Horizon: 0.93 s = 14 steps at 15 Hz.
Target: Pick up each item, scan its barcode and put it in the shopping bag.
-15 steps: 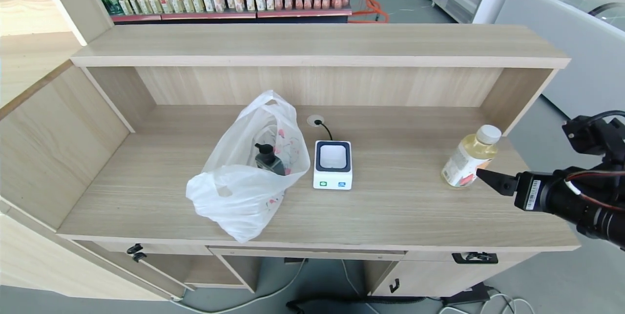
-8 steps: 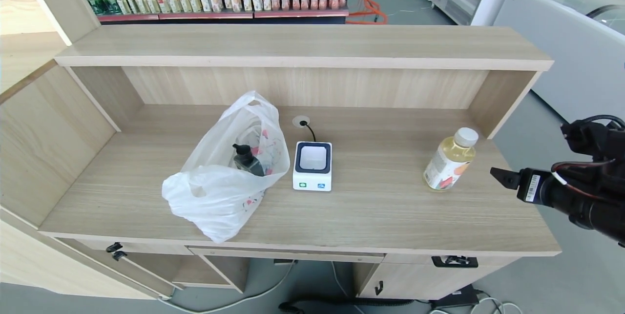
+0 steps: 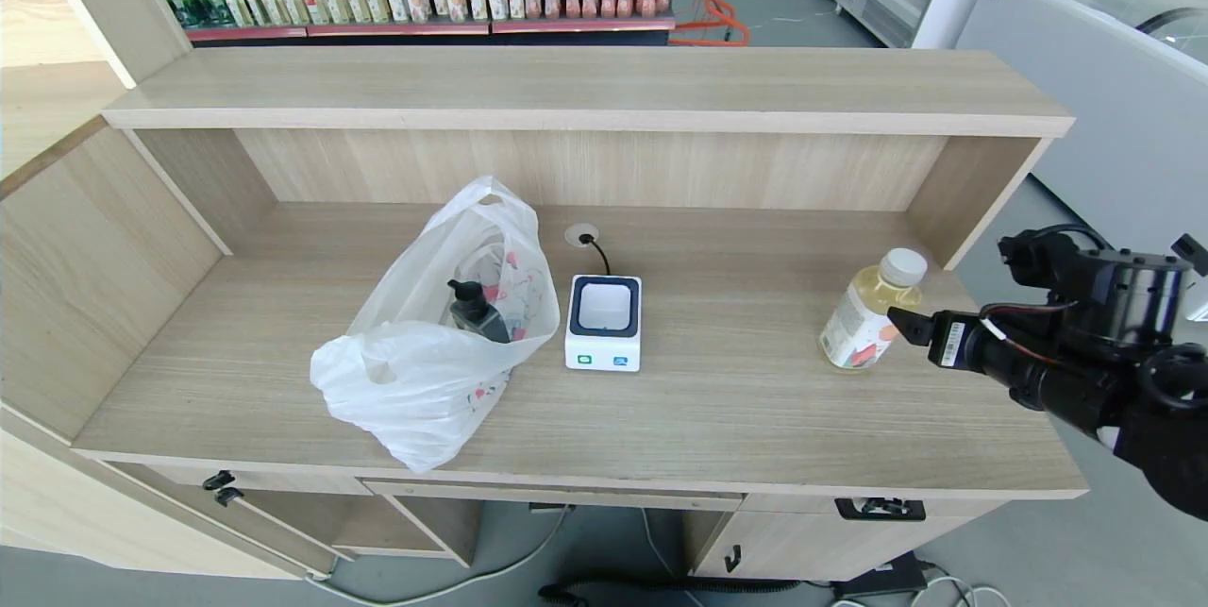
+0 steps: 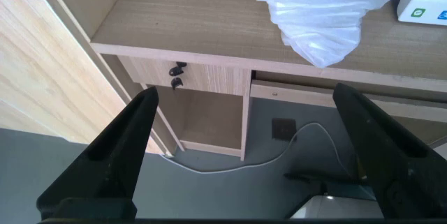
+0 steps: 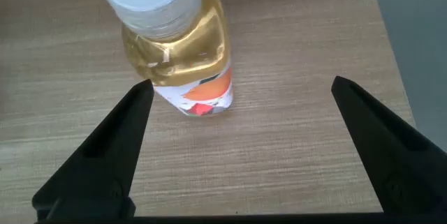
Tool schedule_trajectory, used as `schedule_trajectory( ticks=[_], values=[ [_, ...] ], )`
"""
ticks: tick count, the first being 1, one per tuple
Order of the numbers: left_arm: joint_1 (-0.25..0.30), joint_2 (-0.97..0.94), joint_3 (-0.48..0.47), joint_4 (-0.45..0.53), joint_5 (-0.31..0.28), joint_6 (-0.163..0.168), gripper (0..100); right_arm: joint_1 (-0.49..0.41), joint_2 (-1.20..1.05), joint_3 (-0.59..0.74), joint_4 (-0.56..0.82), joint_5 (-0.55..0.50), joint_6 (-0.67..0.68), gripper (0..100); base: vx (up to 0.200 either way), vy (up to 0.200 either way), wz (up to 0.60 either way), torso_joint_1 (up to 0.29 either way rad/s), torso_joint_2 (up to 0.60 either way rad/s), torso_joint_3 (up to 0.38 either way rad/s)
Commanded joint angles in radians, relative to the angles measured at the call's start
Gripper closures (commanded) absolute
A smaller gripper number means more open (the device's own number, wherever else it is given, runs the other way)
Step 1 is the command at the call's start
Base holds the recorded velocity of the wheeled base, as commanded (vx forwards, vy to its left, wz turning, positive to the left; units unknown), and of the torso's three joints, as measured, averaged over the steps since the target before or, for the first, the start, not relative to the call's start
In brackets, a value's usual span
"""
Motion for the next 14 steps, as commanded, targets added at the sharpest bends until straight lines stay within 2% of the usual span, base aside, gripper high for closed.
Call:
schedule_trajectory(
  ticks=[1, 9, 14],
  values=[
    [0.0, 0.001, 0.0, 0.0, 0.001, 0.0, 0, 0.029, 0.095, -0.034, -0.023, 0.017, -0.034, 0, 0.0, 0.0, 0.0, 0.0, 0.0, 0.0],
    [0.0, 0.001, 0.0, 0.0, 0.001, 0.0, 0, 0.098, 0.221, -0.176, -0.029, 0.017, -0.162, 0, 0.0, 0.0, 0.0, 0.0, 0.0, 0.0],
    [0.0, 0.0, 0.0, 0.0, 0.001, 0.0, 0, 0.112, 0.314, -0.27, -0.032, 0.018, -0.169, 0, 0.0, 0.0, 0.0, 0.0, 0.0, 0.0]
  ],
)
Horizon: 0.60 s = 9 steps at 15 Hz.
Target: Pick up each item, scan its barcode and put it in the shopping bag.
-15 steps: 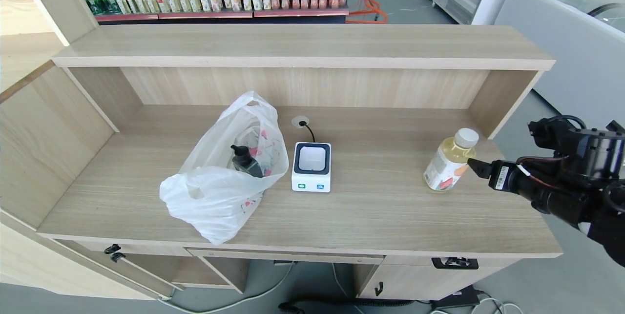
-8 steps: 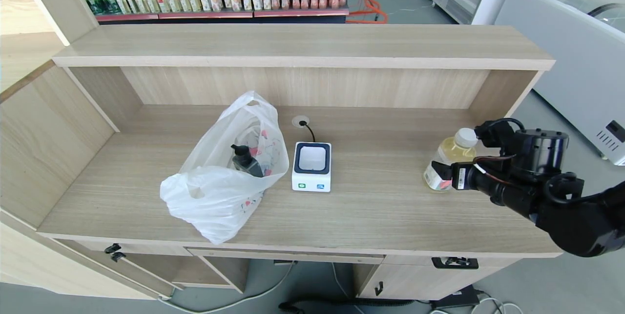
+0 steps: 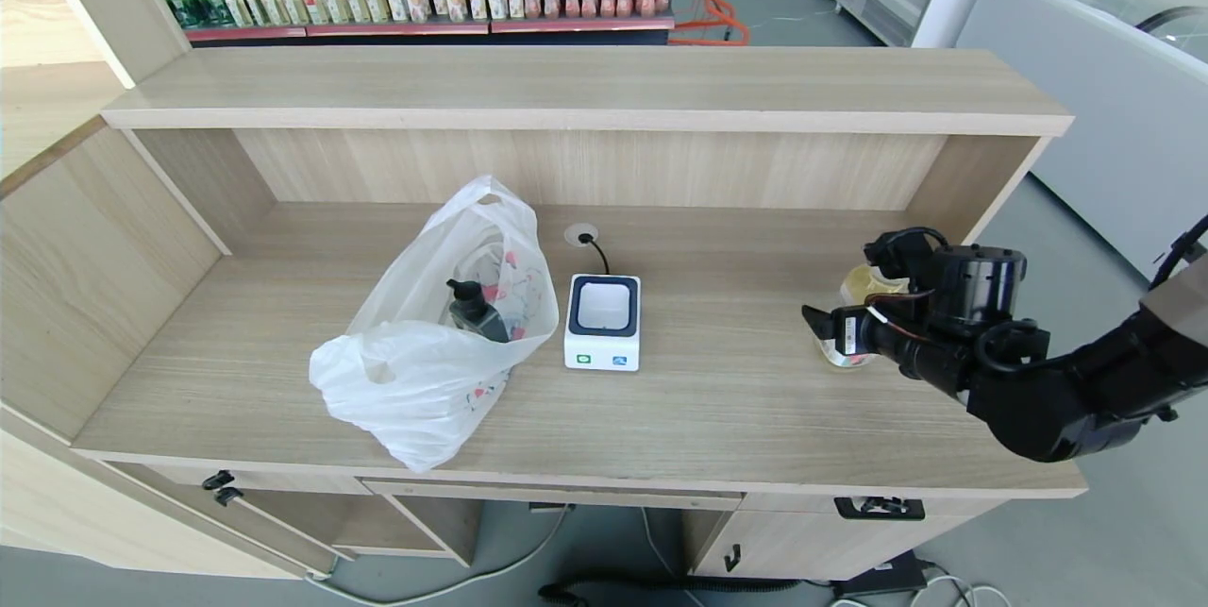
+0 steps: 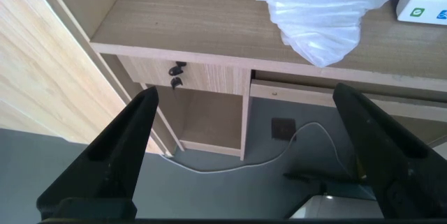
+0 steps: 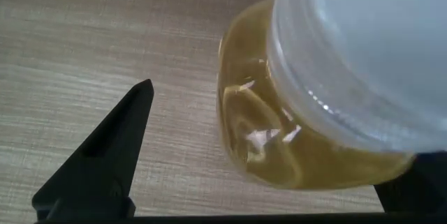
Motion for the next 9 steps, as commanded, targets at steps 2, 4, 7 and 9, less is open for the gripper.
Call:
schedule_trajectory(
  ticks=[2, 4, 7, 9],
  values=[
    [0.0, 0.0, 0.0, 0.0, 0.0, 0.0, 0, 0.015, 0.072, -0.046, 0.0, 0.004, 0.0, 0, 0.0, 0.0, 0.0, 0.0, 0.0, 0.0],
    [0.0, 0.0, 0.0, 0.0, 0.0, 0.0, 0, 0.022, 0.103, -0.07, -0.007, 0.005, 0.0, 0, 0.0, 0.0, 0.0, 0.0, 0.0, 0.0],
    [0.0, 0.0, 0.0, 0.0, 0.0, 0.0, 0, 0.022, 0.135, -0.09, -0.014, 0.008, -0.032, 0, 0.0, 0.0, 0.0, 0.0, 0.0, 0.0],
    [0.0, 0.001, 0.0, 0.0, 0.0, 0.0, 0, 0.024, 0.158, -0.118, -0.024, 0.008, -0.034, 0, 0.0, 0.0, 0.0, 0.0, 0.0, 0.0]
  ],
)
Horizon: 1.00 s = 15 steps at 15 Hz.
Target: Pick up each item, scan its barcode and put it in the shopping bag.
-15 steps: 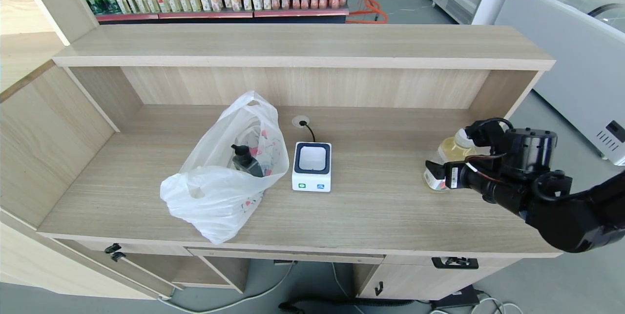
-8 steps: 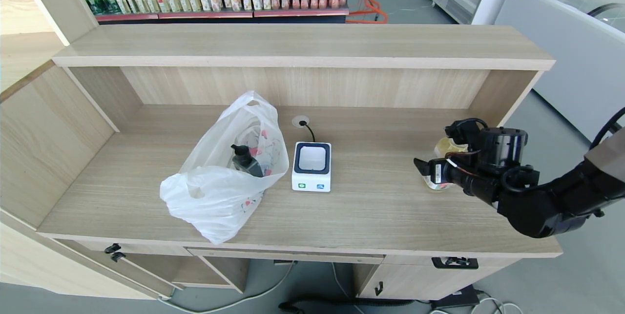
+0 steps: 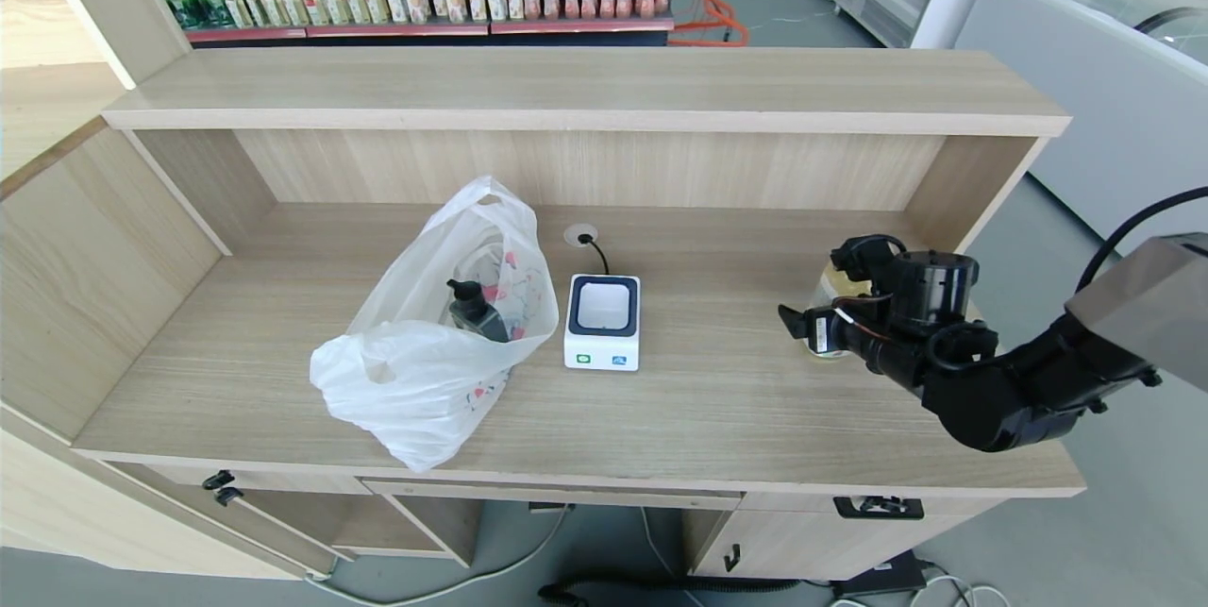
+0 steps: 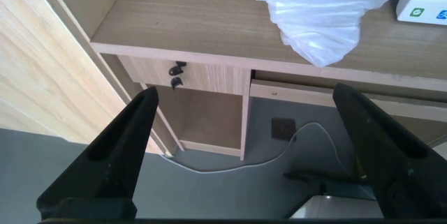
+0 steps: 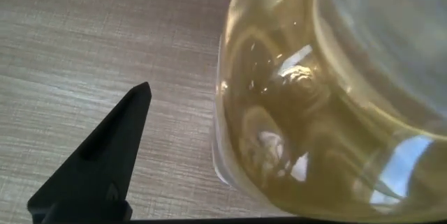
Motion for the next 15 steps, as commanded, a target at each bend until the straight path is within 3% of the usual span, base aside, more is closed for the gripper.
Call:
schedule_trajectory(
  ticks=[1, 6, 9, 12, 15],
  values=[
    [0.0, 0.001, 0.0, 0.0, 0.001, 0.0, 0, 0.002, 0.039, -0.025, 0.005, 0.001, -0.004, 100, 0.0, 0.0, 0.0, 0.0, 0.0, 0.0],
    [0.0, 0.0, 0.0, 0.0, 0.001, 0.0, 0, 0.008, 0.043, -0.056, -0.006, 0.001, -0.029, 100, 0.0, 0.0, 0.0, 0.0, 0.0, 0.0],
    [0.001, 0.0, 0.0, 0.0, 0.001, 0.0, 0, 0.017, 0.04, -0.048, -0.109, 0.052, -0.064, 100, 0.0, 0.0, 0.0, 0.0, 0.0, 0.0],
    [0.0, 0.0, 0.0, 0.0, 0.001, 0.0, 0, 0.017, 0.02, -0.047, -0.123, 0.069, -0.07, 100, 0.0, 0.0, 0.0, 0.0, 0.0, 0.0],
    [0.0, 0.0, 0.0, 0.0, 0.001, 0.0, 0, 0.017, -0.096, -0.025, -0.107, 0.218, -0.024, 100, 0.0, 0.0, 0.0, 0.0, 0.0, 0.0]
  ],
)
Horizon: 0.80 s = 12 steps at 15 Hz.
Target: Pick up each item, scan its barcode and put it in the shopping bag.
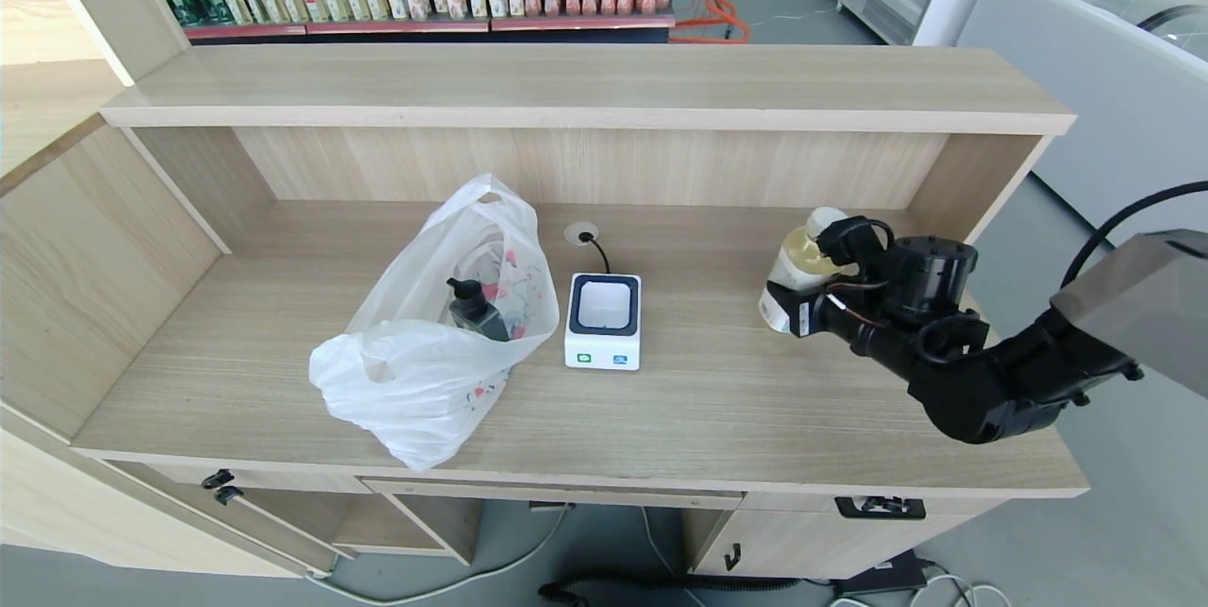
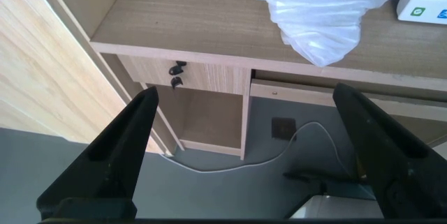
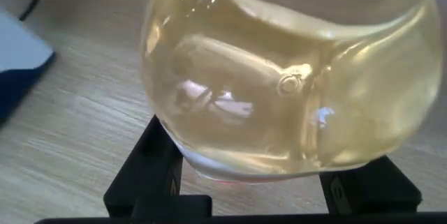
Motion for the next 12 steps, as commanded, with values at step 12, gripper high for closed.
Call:
schedule_trajectory(
  ticks=[12],
  values=[
    [0.0, 0.0, 0.0, 0.0, 0.001, 0.0, 0, 0.219, -0.629, 0.285, 0.294, 0.698, 0.372, 100, 0.0, 0.0, 0.0, 0.0, 0.0, 0.0]
  ],
)
